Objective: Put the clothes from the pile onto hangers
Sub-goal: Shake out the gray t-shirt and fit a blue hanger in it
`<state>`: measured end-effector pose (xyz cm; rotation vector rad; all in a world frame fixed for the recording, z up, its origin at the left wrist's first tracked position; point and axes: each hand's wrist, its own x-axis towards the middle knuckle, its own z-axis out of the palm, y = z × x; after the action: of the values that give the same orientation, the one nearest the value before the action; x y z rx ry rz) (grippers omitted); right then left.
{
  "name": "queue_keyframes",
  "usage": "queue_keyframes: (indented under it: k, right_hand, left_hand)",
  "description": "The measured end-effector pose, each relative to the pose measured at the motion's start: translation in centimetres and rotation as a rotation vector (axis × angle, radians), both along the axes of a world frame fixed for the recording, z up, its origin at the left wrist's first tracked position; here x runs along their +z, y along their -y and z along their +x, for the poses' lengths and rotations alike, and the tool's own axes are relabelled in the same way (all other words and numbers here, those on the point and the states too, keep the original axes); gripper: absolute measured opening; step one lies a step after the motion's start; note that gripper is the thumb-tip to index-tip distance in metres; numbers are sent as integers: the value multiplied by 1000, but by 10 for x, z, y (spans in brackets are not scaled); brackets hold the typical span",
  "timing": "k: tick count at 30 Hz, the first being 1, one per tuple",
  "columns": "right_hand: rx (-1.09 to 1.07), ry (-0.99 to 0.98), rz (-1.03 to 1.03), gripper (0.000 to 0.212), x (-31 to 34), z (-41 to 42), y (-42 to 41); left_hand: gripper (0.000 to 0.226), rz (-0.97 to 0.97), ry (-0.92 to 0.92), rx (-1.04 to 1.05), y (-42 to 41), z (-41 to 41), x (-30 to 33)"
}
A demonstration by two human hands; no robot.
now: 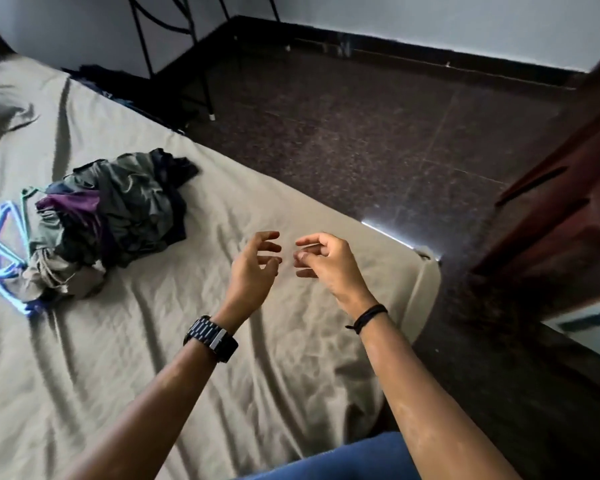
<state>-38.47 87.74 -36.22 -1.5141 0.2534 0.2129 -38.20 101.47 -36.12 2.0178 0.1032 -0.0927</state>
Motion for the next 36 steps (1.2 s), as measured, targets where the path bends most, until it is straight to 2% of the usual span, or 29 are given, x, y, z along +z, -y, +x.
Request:
queue_keyframes:
  k: [8, 13, 16, 18, 21, 23, 25, 28, 29, 30, 33, 34, 36]
  right_hand:
    - [22, 87, -50, 15, -29, 36, -146]
    - [100, 121, -101, 15, -38, 68, -246]
    - [186, 170, -207, 17, -38, 99, -297]
    - [203, 199, -276, 19, -35, 124, -328]
    - [204, 314, -510, 17, -33, 157, -364]
    - [213, 398, -635, 27, -34, 175, -385]
    - [243, 464, -666, 50, -35, 188, -398]
    - [442, 367, -729, 77, -42, 203, -412]
    - [510, 323, -740, 76, -46, 204, -414]
    - [550, 310, -755, 66, -49, 203, -414]
    - [524, 442, -844, 24, -59, 192, -416]
    - [531, 479, -854, 19, -60, 186, -415]
    - [597, 486, -847, 17, -61, 177, -410]
  left_hand:
    - [37, 24, 145, 10, -147, 43, -44]
    - [41, 137, 340, 93, -250, 69, -60]
    - [47, 299, 463, 291, -307, 90, -76]
    - [56, 393, 461, 421, -342, 105, -86]
    - [67, 395, 441, 382, -382, 128, -100]
    - [64, 409, 444, 325, -399, 139, -115]
    - [58, 420, 431, 313, -405, 142, -129]
    - [57, 362, 437, 315, -405, 142, -147]
    - [59, 334, 452, 312, -403, 141, -149]
    - [63, 280, 457, 311, -402, 140, -149]
    - [70, -68, 387, 380, -399, 138, -132]
    - [65, -158, 366, 421, -398, 139, -125]
    - [41, -194, 330, 475, -398, 144, -116]
